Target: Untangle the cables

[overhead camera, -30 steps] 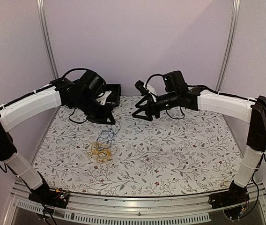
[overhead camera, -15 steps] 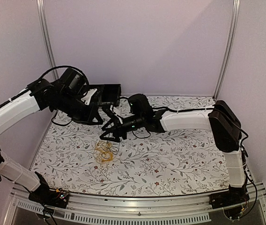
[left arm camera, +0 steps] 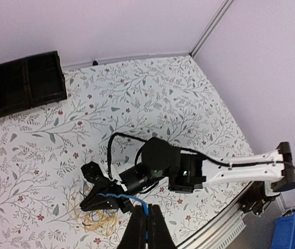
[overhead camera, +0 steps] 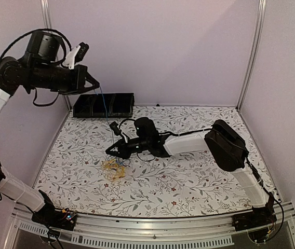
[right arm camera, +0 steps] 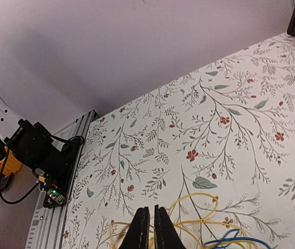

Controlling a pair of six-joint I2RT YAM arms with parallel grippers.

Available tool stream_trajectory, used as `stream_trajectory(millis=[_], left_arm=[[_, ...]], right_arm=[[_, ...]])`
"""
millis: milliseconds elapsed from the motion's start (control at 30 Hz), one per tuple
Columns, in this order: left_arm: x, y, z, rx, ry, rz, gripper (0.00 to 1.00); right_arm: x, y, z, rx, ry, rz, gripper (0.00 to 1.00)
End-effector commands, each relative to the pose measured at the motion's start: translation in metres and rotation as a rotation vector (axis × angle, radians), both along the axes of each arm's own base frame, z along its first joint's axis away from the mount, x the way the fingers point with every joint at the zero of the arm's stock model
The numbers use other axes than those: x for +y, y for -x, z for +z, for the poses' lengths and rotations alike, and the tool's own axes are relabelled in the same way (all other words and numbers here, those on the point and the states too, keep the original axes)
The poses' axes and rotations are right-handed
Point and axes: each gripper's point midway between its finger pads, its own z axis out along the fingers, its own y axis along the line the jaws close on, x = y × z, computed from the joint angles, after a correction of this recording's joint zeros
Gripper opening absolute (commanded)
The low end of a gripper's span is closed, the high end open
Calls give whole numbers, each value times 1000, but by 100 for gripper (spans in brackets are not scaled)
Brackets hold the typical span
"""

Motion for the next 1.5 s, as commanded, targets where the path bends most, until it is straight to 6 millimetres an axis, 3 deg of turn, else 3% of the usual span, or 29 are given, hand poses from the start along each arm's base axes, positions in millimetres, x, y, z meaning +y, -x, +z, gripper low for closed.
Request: stream_trajectory(millis=[0,67,333,433,500,700,933,1133,1200,1267,1400,1467], left_arm=[[13,-5,69,-148,41,55,0],[17,-6,102,-215,80,69,0],[42,2,210,-542,286,150,0],[57,16,256,-706,385,165,0],[69,29,284,-804,442,175,0],[96,53,331,-973,514,222,0],[140,99,386,-1173,703,280,0],[174,127,406,-1279,745,351,0],[179,118,398,-1253,706,407,0],[171,102,379,-1201,646,424,0],[150,73,331,-1082,533,414,0],[143,56,303,-1010,490,440,0]], right_arm=[[-19,-9,-89,204,176,-110,9],[-26,-12,-106,236,210,-142,11],[-42,-30,-140,253,295,-262,23],[-51,-38,-150,267,329,-319,37],[-57,-42,-154,269,347,-343,42],[-70,-46,-162,264,382,-376,46],[-84,-51,-162,233,416,-414,63],[-100,-54,-157,217,437,-419,70],[-107,-54,-152,210,440,-404,69],[-111,-53,-137,192,415,-356,69],[-110,-55,-77,52,323,-244,69],[-111,-58,-34,-54,273,-199,70]])
